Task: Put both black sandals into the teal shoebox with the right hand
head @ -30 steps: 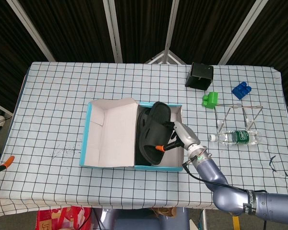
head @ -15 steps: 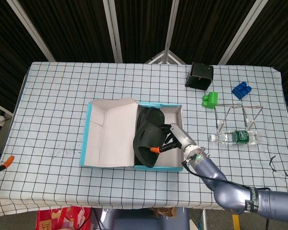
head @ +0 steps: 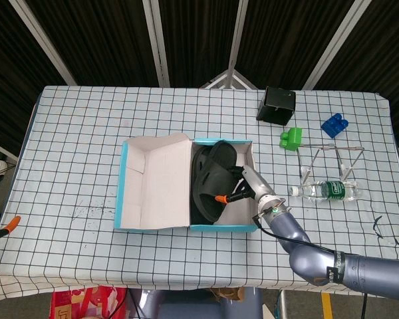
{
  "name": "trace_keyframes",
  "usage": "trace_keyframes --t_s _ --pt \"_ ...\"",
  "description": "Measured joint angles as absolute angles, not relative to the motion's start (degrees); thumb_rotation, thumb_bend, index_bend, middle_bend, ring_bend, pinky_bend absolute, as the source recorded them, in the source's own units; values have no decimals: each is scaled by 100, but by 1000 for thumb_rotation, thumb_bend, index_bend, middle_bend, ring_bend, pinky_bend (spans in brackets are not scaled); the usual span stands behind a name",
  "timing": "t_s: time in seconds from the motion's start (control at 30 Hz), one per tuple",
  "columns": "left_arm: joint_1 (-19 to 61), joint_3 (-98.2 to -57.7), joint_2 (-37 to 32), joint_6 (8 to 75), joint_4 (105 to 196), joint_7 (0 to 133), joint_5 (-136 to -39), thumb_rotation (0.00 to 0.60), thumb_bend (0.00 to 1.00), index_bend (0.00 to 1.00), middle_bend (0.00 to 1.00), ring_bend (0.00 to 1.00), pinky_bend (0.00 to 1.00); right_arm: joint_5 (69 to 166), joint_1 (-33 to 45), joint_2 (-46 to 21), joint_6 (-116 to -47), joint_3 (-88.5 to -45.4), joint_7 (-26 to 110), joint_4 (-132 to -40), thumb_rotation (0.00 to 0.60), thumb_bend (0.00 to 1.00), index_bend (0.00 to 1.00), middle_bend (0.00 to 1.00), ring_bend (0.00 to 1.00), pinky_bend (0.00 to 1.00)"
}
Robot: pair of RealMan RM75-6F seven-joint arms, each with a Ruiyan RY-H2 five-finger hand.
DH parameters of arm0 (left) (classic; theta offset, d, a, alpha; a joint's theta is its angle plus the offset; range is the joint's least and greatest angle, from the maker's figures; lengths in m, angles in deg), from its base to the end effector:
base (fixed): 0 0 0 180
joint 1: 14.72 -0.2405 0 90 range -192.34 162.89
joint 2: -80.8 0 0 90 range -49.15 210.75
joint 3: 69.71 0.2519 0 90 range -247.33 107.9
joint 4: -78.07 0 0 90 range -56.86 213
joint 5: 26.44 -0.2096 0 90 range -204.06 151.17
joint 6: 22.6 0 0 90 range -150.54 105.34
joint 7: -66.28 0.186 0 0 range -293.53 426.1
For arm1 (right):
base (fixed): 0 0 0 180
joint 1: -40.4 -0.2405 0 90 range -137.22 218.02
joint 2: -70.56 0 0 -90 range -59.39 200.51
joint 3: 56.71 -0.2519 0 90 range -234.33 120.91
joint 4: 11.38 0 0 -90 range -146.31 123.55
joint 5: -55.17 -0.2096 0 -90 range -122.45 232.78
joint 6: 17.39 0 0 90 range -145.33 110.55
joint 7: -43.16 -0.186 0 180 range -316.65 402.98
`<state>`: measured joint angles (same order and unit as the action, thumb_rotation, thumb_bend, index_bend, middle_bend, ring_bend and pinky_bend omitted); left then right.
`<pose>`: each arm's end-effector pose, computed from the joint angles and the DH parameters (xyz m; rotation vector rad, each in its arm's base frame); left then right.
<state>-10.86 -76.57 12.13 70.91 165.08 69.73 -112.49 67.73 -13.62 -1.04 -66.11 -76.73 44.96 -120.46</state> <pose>-0.3047 0.2285 0.1787 -1.2622 -0.7013 -0.9639 -0.0898 -0.3813 0.0165 1.3011 -1.9914 1.0116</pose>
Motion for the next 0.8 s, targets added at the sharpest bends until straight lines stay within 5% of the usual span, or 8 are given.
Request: trace_keyframes --t_s 0.8 --pt "-1089 -7638 1200 7121 16525 7017 -11288 600 200 137 0 0 77 7010 -1250 -317 -6421 -7339 4399 -11626 600 703 655 468 434 452"
